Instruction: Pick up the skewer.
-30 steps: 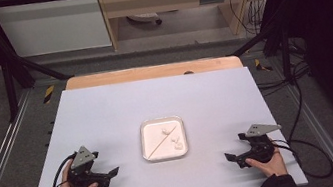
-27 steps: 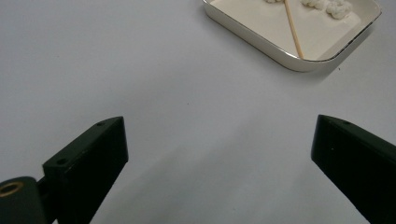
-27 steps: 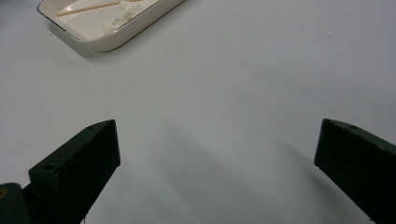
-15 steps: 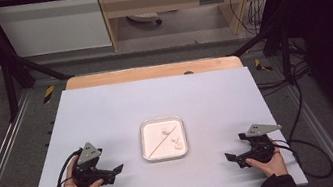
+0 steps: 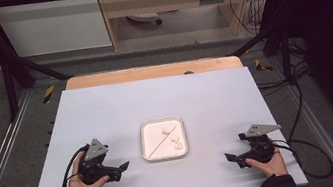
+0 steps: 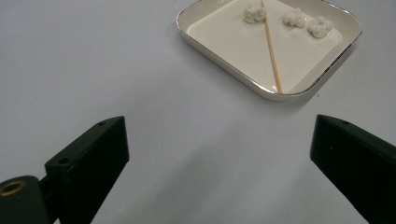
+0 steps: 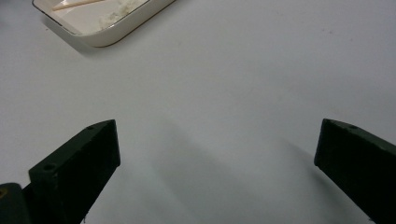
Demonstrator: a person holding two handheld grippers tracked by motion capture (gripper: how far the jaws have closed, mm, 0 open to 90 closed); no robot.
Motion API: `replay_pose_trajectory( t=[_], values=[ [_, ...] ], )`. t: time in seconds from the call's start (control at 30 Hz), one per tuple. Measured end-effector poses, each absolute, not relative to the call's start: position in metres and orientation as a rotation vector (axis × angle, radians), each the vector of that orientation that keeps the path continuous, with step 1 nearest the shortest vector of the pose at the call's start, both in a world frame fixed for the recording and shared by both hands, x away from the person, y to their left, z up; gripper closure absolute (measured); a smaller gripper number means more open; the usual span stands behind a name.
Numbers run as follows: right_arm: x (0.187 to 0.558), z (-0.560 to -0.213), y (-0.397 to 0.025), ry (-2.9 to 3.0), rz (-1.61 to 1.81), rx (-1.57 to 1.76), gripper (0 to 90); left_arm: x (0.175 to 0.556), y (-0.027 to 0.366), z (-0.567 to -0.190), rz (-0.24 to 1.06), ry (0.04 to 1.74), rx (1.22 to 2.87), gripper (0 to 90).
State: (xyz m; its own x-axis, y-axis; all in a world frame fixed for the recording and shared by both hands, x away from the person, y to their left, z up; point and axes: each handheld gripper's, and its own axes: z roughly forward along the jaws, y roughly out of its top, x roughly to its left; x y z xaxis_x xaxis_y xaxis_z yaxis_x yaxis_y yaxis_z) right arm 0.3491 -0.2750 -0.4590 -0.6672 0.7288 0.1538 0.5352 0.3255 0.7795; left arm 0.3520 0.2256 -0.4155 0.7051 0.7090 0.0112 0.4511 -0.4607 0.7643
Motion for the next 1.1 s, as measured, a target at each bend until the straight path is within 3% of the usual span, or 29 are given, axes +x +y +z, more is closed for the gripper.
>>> replay_pose_trajectory(
  t=[1.1],
  values=[
    [0.349, -0.46, -0.275, 2.374, 1.245, 1.145, 0.7, 0.37, 0.171, -0.406, 0.426, 0.833, 2.182, 7.3]
  ],
)
